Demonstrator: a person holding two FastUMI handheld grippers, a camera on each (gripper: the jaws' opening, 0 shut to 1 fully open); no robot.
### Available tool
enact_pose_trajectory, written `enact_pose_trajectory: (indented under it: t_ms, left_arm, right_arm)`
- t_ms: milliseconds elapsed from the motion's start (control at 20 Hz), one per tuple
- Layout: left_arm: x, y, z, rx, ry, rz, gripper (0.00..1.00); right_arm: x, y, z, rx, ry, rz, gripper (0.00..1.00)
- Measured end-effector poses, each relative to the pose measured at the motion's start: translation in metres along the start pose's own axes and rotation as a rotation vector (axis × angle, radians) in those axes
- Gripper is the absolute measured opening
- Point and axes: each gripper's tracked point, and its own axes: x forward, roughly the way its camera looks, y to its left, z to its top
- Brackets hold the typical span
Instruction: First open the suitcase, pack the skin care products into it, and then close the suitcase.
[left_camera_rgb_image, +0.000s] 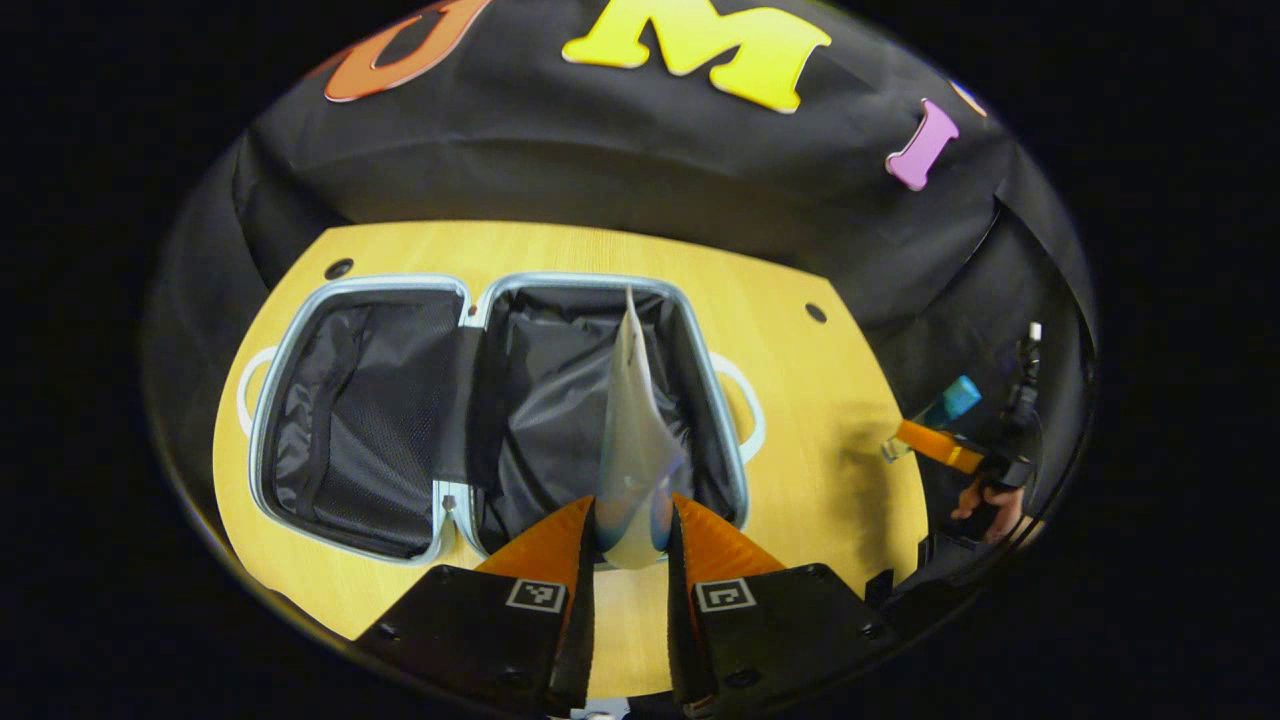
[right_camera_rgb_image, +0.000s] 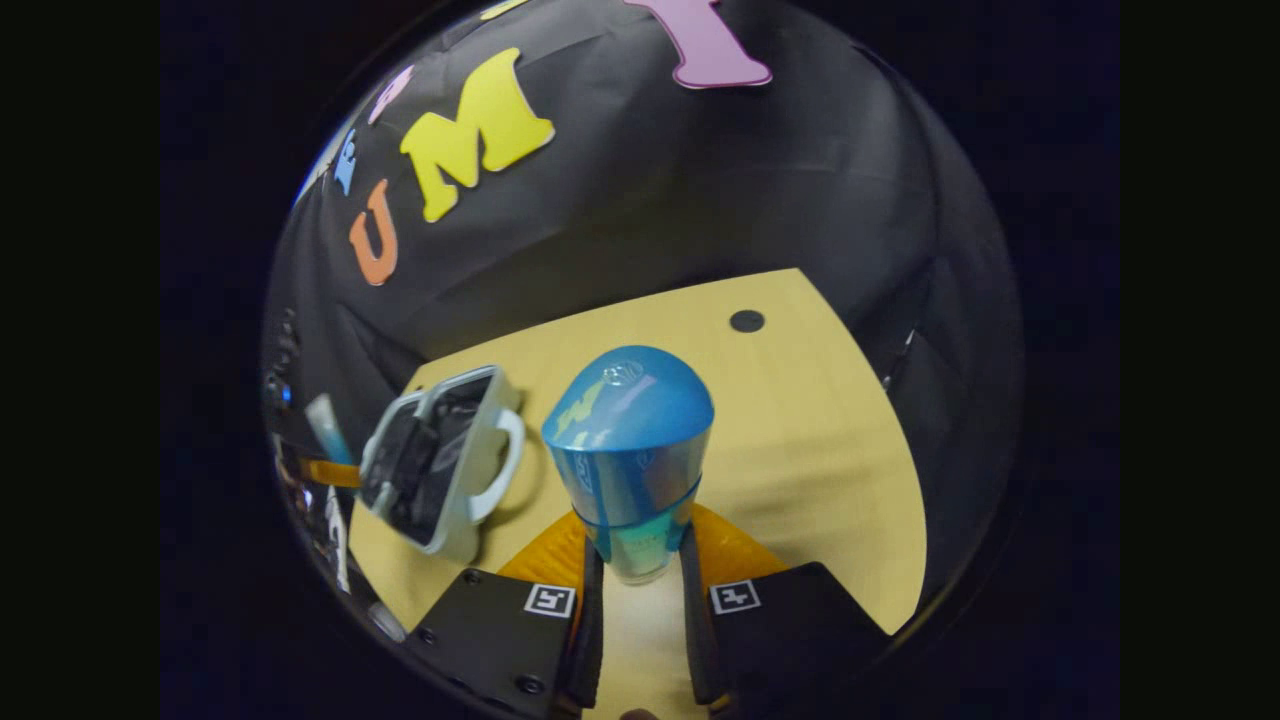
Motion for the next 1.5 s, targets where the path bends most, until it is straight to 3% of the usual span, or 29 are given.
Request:
enact_pose_trajectory:
  t_ms: [200, 400, 550, 850, 1250, 1300, 1400, 1450, 1500]
  left_arm:
    - [0.037, 0.017, -0.015, -0.062, 0.27, -0.059, 0.33]
    - [0.064, 0.035, -0.025, -0.046, 0.462, -0.061, 0.33]
    - [0.074, 0.053, -0.033, -0.035, 0.544, -0.032, 0.33]
    - [0.083, 0.05, -0.044, -0.103, 0.642, -0.023, 0.34]
    - [0.081, 0.042, -0.041, -0.148, 0.588, -0.025, 0.43]
    - [0.078, 0.038, -0.04, -0.16, 0.574, -0.038, 0.49]
    - [0.064, 0.031, -0.036, -0.15, 0.539, -0.055, 0.77]
    - [0.055, 0.028, -0.033, -0.148, 0.508, -0.06, 0.84]
    - [0.047, 0.025, -0.029, -0.152, 0.462, -0.071, 0.98]
  right_arm:
    - [-0.041, 0.045, -0.006, 0.126, 0.018, 0.107, 0.32]
    - [-0.073, 0.082, -0.015, 0.197, 0.028, 0.23, 0.32]
    - [-0.089, 0.085, -0.019, 0.168, 0.014, 0.22, 0.32]
    - [-0.095, 0.103, -0.017, 0.183, 0.001, 0.25, 0.32]
    - [-0.091, 0.115, -0.018, 0.133, 0.036, 0.236, 0.32]
    - [-0.089, 0.117, -0.018, 0.109, 0.043, 0.228, 0.35]
    - [-0.079, 0.127, -0.017, 0.052, 0.065, 0.226, 0.32]
    - [-0.073, 0.137, -0.018, 0.024, 0.087, 0.233, 0.32]
    - [-0.065, 0.148, -0.017, -0.008, 0.112, 0.245, 0.32]
